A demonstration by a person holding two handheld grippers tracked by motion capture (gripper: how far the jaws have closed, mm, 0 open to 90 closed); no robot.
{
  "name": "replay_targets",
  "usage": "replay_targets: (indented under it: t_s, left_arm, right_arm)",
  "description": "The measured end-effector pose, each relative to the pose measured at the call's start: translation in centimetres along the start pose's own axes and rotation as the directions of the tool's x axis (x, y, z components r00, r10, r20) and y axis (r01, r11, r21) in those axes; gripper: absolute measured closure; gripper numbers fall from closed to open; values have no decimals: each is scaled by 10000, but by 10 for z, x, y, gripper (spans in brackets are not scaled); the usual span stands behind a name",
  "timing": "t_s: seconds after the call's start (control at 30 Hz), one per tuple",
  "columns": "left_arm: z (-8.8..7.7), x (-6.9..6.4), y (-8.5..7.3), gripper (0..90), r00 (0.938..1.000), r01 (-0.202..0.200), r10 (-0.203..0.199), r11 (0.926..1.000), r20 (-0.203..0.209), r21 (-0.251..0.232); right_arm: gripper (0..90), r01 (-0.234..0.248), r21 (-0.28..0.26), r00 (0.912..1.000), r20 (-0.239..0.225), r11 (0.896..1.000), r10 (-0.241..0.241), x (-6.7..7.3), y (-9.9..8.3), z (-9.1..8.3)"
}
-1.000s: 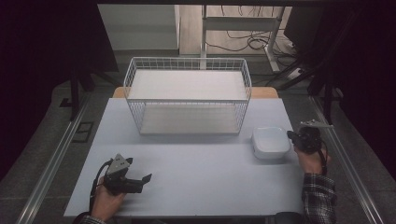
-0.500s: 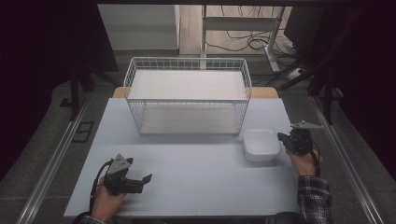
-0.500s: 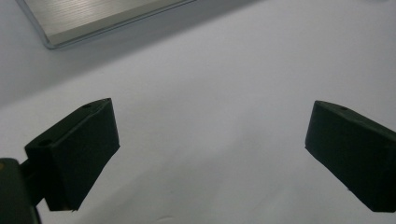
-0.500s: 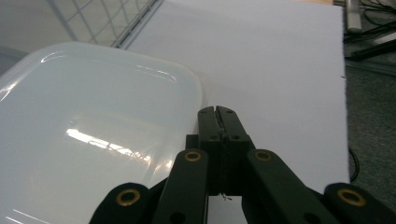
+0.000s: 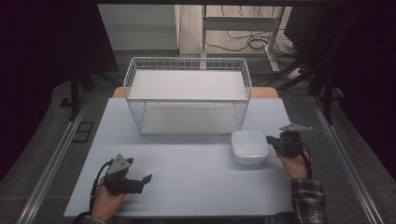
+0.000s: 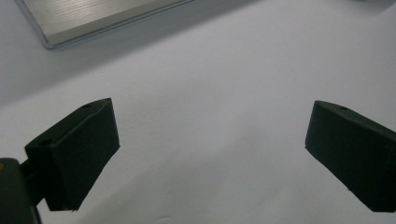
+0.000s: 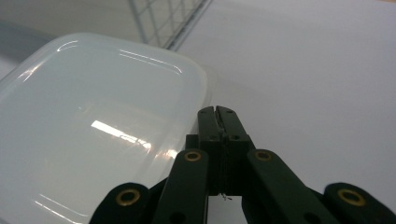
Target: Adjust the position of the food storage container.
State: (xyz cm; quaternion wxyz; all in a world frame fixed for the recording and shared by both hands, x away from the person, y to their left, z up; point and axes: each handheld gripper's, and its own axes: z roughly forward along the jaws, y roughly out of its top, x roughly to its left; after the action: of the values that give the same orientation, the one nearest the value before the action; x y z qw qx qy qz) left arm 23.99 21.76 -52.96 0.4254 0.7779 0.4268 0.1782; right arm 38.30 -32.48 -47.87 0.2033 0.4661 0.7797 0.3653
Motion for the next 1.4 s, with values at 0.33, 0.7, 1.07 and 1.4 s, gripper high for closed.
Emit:
replay_targets:
  t_s: [0.33, 0.7, 1.07, 1.4]
  left_arm:
    - [1, -1, 0, 23, 10000, -8, 8, 10000, 40, 17]
    - [1, -1, 0, 24, 10000, -9, 9, 10000, 74, 13]
    - [2, -2, 1, 26, 10000, -27, 27, 10000, 87, 7]
    - [2, -3, 1, 27, 9999, -34, 34, 10000, 94, 4]
  right_arm:
    - [890, 647, 128, 9948, -793, 9978, -635, 35, 6, 12]
    - [890, 1192, 189, 9822, -1484, 9927, -1152, 68, 9, 24]
    - [889, 1684, 179, 9638, -2124, 9856, -1608, 102, 12, 31]
    - [888, 2216, 92, 9369, -2794, 9751, -2103, 137, 11, 37]
